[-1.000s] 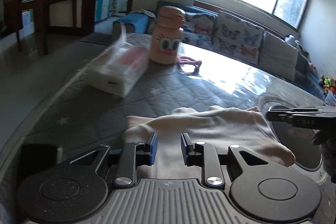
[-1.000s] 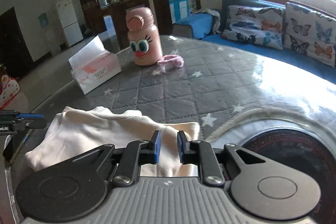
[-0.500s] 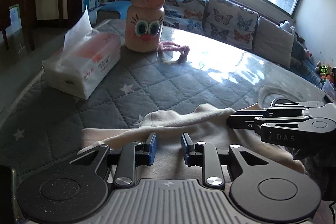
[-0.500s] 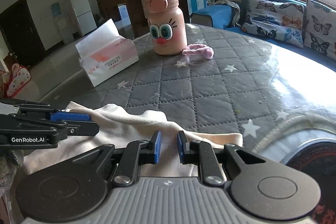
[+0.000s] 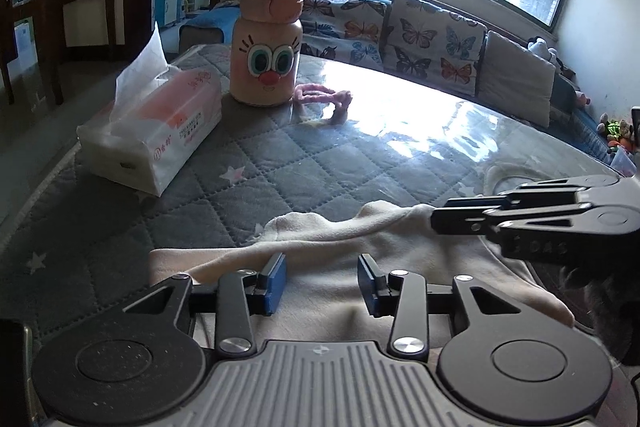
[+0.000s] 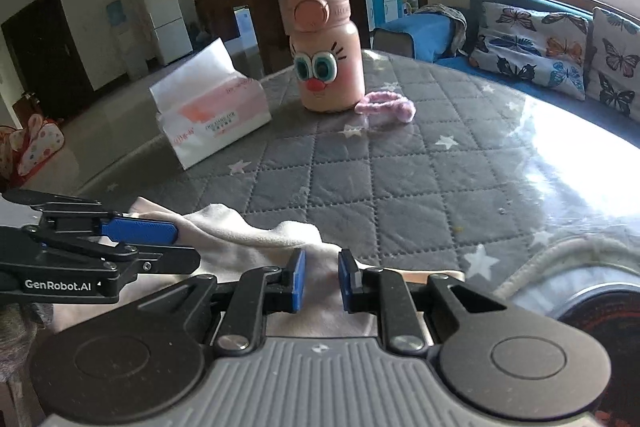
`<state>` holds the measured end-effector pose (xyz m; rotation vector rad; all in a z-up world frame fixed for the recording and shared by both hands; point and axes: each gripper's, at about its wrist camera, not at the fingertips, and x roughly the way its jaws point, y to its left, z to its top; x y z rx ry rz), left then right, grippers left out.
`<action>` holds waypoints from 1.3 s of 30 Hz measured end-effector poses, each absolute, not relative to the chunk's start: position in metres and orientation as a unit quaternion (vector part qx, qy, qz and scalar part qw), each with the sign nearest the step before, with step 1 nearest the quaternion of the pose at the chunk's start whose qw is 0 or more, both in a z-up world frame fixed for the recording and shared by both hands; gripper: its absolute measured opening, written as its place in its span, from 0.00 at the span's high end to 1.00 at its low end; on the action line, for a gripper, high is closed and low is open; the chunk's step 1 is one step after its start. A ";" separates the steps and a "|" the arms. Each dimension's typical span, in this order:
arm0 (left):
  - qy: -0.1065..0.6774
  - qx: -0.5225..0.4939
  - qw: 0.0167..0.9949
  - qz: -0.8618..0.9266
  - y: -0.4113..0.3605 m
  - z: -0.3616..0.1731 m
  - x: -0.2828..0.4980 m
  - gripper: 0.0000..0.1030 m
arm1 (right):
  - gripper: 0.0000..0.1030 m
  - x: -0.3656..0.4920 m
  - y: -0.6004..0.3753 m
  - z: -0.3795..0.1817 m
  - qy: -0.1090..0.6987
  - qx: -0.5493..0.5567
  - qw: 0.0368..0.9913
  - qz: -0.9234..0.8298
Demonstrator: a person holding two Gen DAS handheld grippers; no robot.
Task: Fold clothes
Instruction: 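Lower the folded sweatshirt onto the table and open both grippers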
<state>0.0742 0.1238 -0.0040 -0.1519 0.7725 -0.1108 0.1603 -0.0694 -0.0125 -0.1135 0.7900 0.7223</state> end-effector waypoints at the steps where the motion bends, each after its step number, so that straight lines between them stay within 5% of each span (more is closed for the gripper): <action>1: 0.375 -0.074 0.922 -0.057 0.122 -0.003 0.072 0.58 | 0.83 0.158 -0.073 -0.009 0.377 -0.054 0.858 0.344; 27: 0.373 -0.051 0.924 -0.067 0.098 -0.003 -0.022 0.58 | 0.84 0.074 -0.129 -0.005 0.382 -0.077 0.851 0.352; 39: 0.369 -0.063 0.926 -0.049 0.104 0.000 -0.040 0.47 | 0.84 0.049 -0.086 -0.007 0.349 -0.104 0.852 0.376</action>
